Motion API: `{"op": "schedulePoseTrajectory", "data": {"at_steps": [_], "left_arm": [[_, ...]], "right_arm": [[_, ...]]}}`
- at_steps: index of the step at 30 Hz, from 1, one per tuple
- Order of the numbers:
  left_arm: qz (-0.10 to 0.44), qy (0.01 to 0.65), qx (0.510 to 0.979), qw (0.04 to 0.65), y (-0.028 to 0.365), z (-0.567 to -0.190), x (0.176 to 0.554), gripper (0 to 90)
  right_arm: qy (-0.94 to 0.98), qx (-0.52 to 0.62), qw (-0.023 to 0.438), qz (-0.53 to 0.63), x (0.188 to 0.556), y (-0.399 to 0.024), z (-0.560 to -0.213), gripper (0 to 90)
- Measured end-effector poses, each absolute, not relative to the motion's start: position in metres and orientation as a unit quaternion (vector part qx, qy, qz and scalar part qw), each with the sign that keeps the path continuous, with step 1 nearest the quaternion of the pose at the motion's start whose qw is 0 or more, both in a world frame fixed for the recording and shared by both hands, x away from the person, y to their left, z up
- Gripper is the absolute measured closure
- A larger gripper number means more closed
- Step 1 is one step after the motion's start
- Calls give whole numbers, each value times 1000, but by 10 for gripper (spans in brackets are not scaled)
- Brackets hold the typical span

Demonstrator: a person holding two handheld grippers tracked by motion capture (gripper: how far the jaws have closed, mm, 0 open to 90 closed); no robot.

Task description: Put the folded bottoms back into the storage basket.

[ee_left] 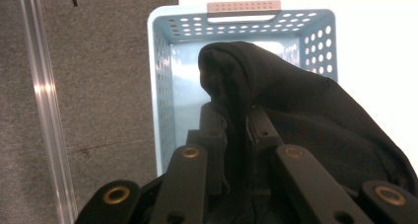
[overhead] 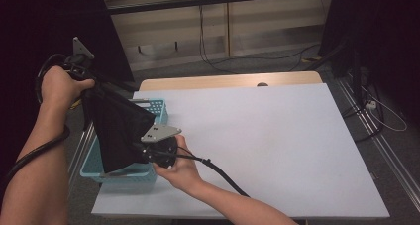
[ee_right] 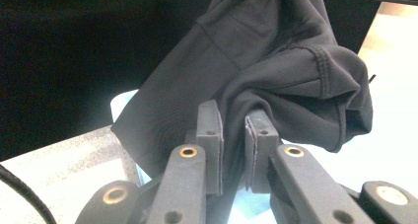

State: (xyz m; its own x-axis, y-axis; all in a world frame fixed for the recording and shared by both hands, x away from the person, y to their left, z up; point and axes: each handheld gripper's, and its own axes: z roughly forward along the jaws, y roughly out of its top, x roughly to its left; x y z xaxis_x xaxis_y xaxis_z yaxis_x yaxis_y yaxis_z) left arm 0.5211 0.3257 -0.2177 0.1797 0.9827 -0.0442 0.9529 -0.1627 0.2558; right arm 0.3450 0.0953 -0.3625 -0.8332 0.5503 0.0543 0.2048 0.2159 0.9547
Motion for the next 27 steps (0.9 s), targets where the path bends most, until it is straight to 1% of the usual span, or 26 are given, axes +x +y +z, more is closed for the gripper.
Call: {"op": "schedulePoseTrajectory", "data": {"at_steps": [5, 6, 7, 8, 9, 10, 11, 12, 15, 17, 20, 24, 27], "left_arm": [[75, 635, 760, 114, 331, -220, 526, 810], [82, 629, 765, 115, 332, -223, 527, 806], [94, 625, 765, 119, 334, -226, 529, 787], [110, 624, 763, 124, 335, -230, 530, 707], [130, 620, 764, 127, 335, -233, 531, 554], [140, 617, 764, 122, 335, -235, 531, 460], [137, 615, 768, 117, 334, -237, 532, 426], [144, 612, 768, 121, 333, -238, 531, 383], [161, 599, 774, 129, 330, -240, 530, 279], [158, 593, 778, 137, 328, -242, 528, 266], [159, 587, 780, 145, 325, -245, 525, 242], [166, 580, 783, 152, 323, -249, 522, 218], [161, 577, 785, 157, 321, -252, 520, 207]], "right_arm": [[766, 243, 153, 575, 347, 101, -363, 798], [767, 240, 156, 574, 348, 103, -363, 788], [770, 236, 163, 571, 350, 106, -364, 754], [776, 231, 165, 564, 351, 107, -364, 683], [776, 229, 169, 563, 351, 108, -364, 604], [777, 223, 176, 562, 350, 108, -364, 544], [779, 216, 180, 560, 349, 107, -363, 519], [782, 212, 188, 556, 348, 105, -362, 506], [779, 214, 203, 554, 346, 95, -359, 428], [785, 217, 201, 544, 347, 89, -357, 371], [785, 218, 199, 544, 348, 80, -356, 351], [783, 225, 190, 548, 350, 68, -357, 291], [785, 232, 181, 546, 353, 59, -358, 253]]}}
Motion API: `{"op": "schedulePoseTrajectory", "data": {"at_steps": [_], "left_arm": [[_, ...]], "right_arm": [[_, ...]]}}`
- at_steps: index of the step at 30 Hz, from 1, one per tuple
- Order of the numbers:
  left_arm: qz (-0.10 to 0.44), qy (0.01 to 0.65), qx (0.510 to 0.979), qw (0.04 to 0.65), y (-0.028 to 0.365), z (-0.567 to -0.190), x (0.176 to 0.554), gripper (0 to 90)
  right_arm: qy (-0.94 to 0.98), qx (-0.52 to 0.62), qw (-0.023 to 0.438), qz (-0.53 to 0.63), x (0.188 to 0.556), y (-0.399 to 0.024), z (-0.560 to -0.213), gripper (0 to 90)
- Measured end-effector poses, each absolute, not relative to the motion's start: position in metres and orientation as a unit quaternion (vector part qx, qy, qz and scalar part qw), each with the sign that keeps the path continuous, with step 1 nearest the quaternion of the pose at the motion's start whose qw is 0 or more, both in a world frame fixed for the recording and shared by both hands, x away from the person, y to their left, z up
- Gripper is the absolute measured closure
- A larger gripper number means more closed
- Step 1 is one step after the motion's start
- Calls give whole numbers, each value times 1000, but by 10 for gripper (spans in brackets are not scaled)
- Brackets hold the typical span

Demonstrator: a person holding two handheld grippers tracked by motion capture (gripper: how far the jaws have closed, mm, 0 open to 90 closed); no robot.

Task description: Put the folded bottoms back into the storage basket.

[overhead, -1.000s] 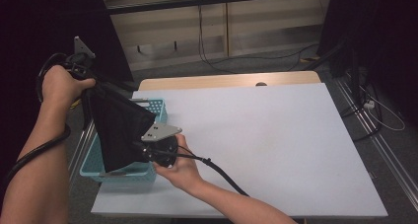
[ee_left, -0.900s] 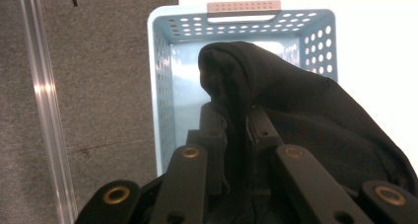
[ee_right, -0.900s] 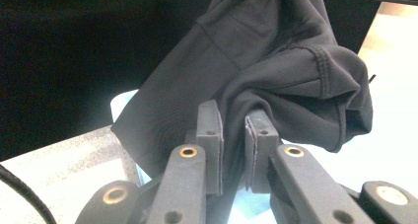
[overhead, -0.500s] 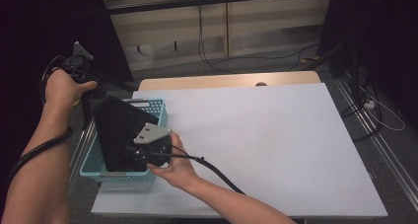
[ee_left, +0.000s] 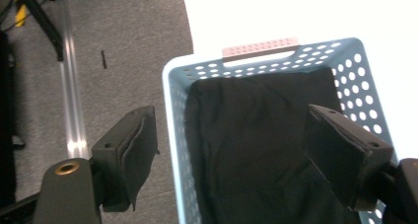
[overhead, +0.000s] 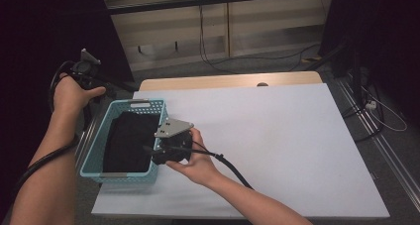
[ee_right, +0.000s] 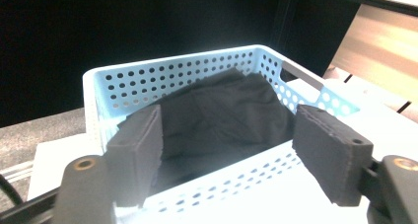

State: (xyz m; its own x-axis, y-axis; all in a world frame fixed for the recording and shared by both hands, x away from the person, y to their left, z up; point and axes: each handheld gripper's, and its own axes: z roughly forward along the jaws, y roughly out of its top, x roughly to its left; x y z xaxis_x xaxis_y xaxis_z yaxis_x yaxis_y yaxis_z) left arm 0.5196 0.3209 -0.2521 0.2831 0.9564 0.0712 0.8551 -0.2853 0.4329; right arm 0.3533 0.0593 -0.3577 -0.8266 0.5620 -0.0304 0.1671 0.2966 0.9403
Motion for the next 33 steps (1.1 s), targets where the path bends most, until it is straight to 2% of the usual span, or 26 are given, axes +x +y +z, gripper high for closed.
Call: {"op": "schedulePoseTrajectory", "data": {"at_steps": [16, 28, 30, 33], "left_arm": [[158, 545, 800, 197, 312, -293, 498, 187], [149, 528, 808, 216, 299, -321, 487, 186], [140, 529, 808, 218, 298, -328, 487, 211], [136, 521, 814, 218, 297, -339, 485, 326]], "right_arm": [[791, 251, 159, 535, 360, 14, -370, 186], [790, 268, 158, 528, 357, -15, -385, 178], [792, 270, 160, 523, 356, -20, -387, 177], [794, 272, 163, 518, 355, -29, -391, 176]]}}
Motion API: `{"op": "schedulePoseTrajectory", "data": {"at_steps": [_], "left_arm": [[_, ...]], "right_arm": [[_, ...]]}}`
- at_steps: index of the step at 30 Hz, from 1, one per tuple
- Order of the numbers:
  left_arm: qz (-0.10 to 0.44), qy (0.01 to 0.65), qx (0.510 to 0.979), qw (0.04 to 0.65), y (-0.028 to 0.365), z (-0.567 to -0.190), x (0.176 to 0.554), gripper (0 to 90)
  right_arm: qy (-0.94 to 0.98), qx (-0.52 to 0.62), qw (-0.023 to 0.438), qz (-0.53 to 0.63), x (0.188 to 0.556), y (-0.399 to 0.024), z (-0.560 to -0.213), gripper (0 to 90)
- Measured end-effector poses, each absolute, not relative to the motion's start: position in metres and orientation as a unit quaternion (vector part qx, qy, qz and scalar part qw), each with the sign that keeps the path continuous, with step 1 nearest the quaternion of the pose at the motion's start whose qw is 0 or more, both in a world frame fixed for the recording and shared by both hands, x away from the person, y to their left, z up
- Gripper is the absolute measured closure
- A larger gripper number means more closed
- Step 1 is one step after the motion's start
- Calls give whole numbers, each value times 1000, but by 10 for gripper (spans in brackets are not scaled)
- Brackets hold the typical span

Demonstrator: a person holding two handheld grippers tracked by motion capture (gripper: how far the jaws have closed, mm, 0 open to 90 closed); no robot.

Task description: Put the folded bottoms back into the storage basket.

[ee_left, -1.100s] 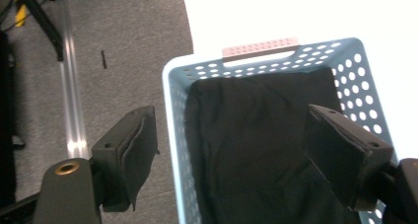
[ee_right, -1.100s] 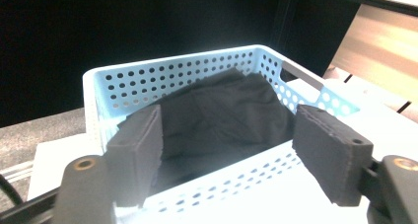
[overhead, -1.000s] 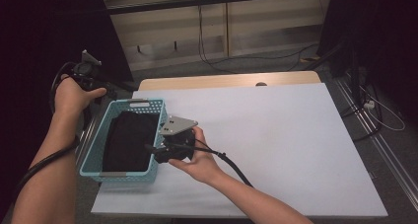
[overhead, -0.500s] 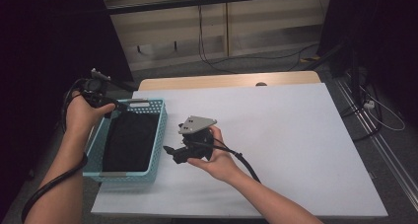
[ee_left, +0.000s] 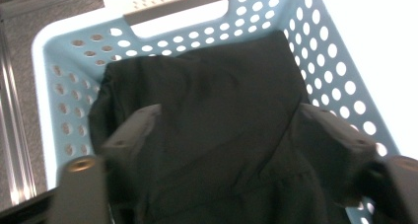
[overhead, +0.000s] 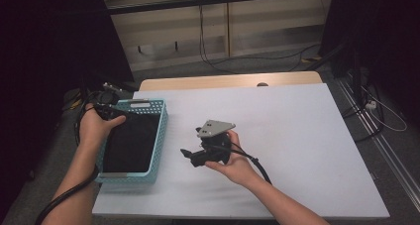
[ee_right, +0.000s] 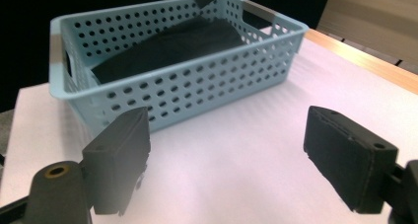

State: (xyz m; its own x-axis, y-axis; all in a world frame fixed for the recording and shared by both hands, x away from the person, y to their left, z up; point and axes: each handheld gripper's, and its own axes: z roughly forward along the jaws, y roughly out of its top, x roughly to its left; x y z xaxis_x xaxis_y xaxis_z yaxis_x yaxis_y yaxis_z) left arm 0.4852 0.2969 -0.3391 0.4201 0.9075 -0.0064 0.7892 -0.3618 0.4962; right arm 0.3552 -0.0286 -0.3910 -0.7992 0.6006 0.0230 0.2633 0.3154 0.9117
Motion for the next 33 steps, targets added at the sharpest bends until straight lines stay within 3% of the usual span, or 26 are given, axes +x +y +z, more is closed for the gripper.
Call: {"op": "schedulePoseTrajectory", "data": {"at_steps": [5, 10, 14, 22, 25, 33], "left_arm": [[100, 527, 818, 208, 297, -360, 483, 625], [73, 531, 824, 185, 298, -383, 481, 796], [62, 539, 823, 168, 304, -399, 483, 881], [47, 558, 812, 166, 313, -415, 488, 900], [74, 554, 815, 152, 316, -416, 490, 900], [88, 560, 808, 158, 321, -414, 492, 900]], "right_arm": [[795, 281, 163, 512, 355, -43, -398, 176], [793, 290, 166, 509, 354, -53, -402, 176], [793, 292, 167, 508, 352, -56, -404, 176], [794, 288, 168, 507, 350, -58, -406, 176], [795, 289, 169, 505, 350, -58, -406, 176], [794, 294, 173, 503, 348, -66, -407, 176]]}}
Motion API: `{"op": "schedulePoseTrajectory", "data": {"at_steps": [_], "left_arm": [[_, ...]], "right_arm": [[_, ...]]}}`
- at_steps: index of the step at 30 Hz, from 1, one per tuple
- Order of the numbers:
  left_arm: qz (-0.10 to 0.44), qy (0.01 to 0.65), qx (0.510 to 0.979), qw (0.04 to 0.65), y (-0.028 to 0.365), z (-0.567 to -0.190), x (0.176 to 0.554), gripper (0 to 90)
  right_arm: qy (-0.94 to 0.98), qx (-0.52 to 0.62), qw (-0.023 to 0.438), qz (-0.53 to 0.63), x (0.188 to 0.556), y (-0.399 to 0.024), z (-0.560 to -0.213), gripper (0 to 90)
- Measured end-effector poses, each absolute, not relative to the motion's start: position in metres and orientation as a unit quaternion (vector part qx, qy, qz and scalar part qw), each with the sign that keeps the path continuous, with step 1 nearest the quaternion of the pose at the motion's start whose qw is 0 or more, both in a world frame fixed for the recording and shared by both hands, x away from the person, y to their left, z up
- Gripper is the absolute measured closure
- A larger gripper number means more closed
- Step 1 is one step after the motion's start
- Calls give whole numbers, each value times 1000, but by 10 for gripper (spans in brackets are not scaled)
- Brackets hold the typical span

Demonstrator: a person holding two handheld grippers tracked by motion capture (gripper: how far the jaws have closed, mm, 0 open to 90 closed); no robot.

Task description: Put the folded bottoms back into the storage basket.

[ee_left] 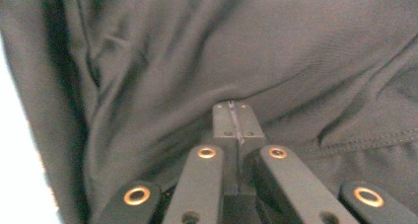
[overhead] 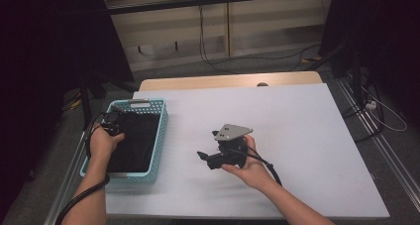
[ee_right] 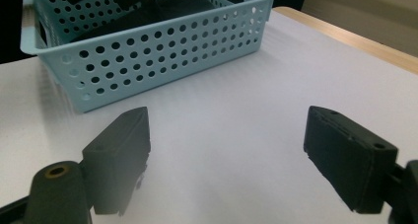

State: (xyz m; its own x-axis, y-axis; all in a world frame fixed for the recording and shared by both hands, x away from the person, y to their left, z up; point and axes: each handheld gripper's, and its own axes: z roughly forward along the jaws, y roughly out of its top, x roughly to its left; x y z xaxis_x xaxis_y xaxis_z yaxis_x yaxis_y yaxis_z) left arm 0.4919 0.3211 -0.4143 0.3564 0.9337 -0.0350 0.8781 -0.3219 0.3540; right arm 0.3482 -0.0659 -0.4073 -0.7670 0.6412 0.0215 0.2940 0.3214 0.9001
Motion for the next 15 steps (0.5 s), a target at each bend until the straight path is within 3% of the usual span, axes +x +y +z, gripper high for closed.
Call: {"op": "schedulePoseTrajectory", "data": {"at_steps": [8, 15], "left_arm": [[62, 518, 831, 191, 300, -395, 478, 900], [36, 511, 841, 174, 287, -414, 474, 900]], "right_arm": [[791, 299, 175, 505, 345, -77, -407, 176], [789, 302, 176, 506, 342, -83, -408, 176]]}}
